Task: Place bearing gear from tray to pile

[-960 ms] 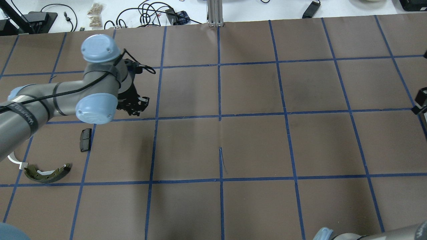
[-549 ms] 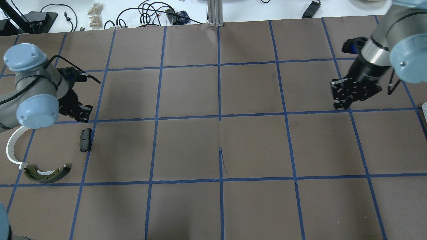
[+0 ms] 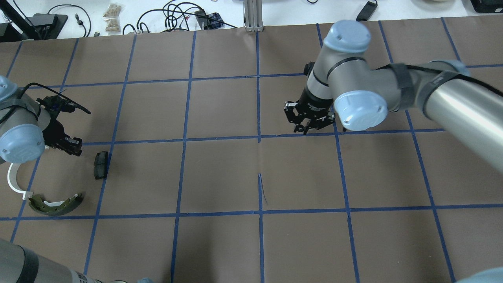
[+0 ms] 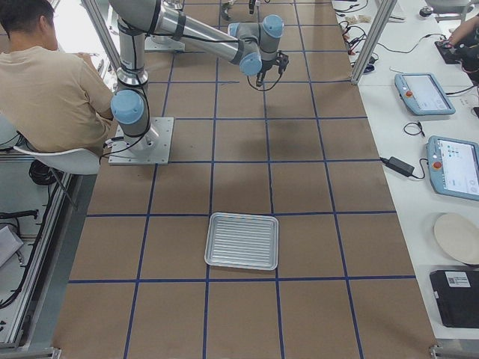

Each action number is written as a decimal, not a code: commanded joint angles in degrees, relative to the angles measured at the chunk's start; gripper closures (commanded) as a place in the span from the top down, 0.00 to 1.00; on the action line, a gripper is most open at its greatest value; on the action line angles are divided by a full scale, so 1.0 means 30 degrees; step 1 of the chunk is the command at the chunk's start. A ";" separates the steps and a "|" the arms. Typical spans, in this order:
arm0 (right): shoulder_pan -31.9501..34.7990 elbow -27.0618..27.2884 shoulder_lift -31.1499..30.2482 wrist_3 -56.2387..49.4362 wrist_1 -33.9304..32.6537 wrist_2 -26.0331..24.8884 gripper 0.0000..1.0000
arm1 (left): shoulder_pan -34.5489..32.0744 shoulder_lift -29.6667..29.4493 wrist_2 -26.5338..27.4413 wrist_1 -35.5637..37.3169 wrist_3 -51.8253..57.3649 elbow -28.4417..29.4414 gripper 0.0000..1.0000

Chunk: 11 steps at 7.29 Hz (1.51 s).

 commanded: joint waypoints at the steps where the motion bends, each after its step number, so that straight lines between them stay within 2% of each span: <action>1: 0.1557 0.0251 0.2220 0.2765 -0.3482 0.0523 0.23 | 0.0261 -0.0204 -0.1432 0.0112 -0.0261 0.0451 0.94; 2: 0.1560 0.0222 0.2343 0.2975 -0.3544 0.0930 0.59 | 0.0058 0.0146 -0.1353 -0.0208 -0.0291 0.0977 0.97; 3: 0.1531 0.0193 0.2344 0.3586 -0.3516 0.0905 1.00 | -0.0176 0.0527 -0.1353 -0.1633 -0.0407 0.1707 0.99; 5: 0.0747 -0.0303 0.1966 0.3218 -0.3283 0.0817 1.00 | -0.2565 0.1318 -0.1295 -0.4650 -0.2767 0.3494 0.99; 7: -0.1912 -0.0627 0.0507 -0.1046 -0.1216 0.0788 1.00 | -0.5087 0.2020 -0.1235 -0.5333 -0.6541 0.3736 1.00; 8: -0.2883 -0.0802 -0.0923 -0.3763 0.0887 0.0178 1.00 | -0.6753 0.2228 -0.1235 -0.5396 -0.8968 0.3678 1.00; 9: -0.3734 -0.0804 -0.2097 -0.6314 0.2184 -0.2235 1.00 | -0.8858 0.1998 -0.1264 -0.5339 -1.1370 0.3735 1.00; 11: -0.3919 -0.1066 -0.4238 -0.6428 0.2373 -0.2758 1.00 | -1.3369 0.1385 -0.1469 -0.4844 -1.7720 0.3707 1.00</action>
